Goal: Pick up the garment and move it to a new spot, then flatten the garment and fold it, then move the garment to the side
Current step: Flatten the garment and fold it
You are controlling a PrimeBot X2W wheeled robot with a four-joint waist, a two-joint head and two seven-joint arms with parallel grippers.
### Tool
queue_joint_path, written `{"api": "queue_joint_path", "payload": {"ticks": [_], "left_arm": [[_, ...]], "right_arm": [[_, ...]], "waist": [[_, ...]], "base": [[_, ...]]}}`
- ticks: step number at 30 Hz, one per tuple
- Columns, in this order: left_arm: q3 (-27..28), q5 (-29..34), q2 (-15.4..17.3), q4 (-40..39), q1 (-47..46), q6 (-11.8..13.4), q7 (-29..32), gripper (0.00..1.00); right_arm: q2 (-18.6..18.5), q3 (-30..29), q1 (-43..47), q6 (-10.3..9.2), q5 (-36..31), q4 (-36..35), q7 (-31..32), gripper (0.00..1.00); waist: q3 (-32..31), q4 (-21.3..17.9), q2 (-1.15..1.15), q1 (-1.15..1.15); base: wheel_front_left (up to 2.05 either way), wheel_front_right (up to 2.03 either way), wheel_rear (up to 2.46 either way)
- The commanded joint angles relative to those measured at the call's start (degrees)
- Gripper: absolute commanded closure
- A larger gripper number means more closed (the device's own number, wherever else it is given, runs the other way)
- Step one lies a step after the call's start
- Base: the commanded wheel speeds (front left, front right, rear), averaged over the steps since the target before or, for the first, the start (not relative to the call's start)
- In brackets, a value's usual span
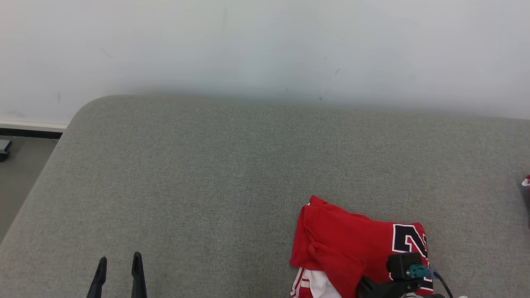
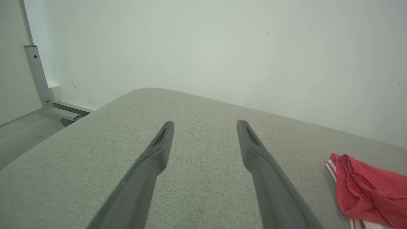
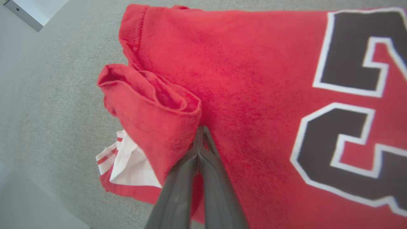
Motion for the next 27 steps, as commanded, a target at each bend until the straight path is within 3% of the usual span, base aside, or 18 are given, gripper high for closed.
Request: {"api": "queue_joint_path", "payload": {"ticks": [1, 14, 15, 16, 17, 18, 27], "left_arm": [[0.13, 0.08, -0.06, 0.09, -0.06, 0.05, -0.14, 0.0], [0.69, -0.42, -0.06, -0.21, -0.71, 0.05, -0.14, 0.0], [0.85, -0.42, -0.06, -0.26, -0.63, 0.05, -0.14, 0.0], [1.04, -0.42, -0.06, -0.32, -0.5, 0.05, -0.14, 0.0], [1.04, -0.42, -0.06, -0.32, -0.5, 0.05, -0.14, 0.0], [1.2, -0.4, -0.06, -0.35, -0.32, 0.05, -0.14, 0.0], [2.4, -0.55, -0.06, -0.25, 1.34, 0.05, -0.14, 0.0]], "right_arm": [[0.03, 1.25, -0.57, 0.02, 0.53, 0.33, -0.22, 1.0], [0.0, 16.89, -4.04, 0.02, 8.55, 0.73, -2.28, 1.0], [0.01, 17.48, -4.25, 0.02, 9.23, 0.43, -2.85, 0.7], [-0.02, 17.58, -4.4, 0.02, 9.43, 0.1, -3.53, 0.51], [-0.02, 17.58, -4.4, 0.02, 9.43, 0.1, -3.53, 0.51], [-0.03, 17.54, -4.54, 0.02, 9.52, -0.21, -4.19, 0.0], [0.05, 4.23, -0.72, 0.02, 5.01, -5.97, -13.89, 0.0]], "waist": [[0.01, 0.09, 0.0, 0.0], [0.66, -0.07, 0.0, 0.0], [0.63, -0.14, 0.0, 0.0], [0.52, -0.26, 0.0, 0.0], [0.52, -0.26, 0.0, 0.0], [0.41, -0.37, 0.0, 0.0], [-1.91, -1.53, 0.0, 0.0]], "base": [[0.0, 0.0, 0.0], [0.0, 0.0, 0.0], [0.0, 0.0, 0.0], [0.0, 0.0, 0.0], [0.0, 0.0, 0.0], [0.0, 0.0, 0.0], [0.0, 0.0, 0.0]]}}
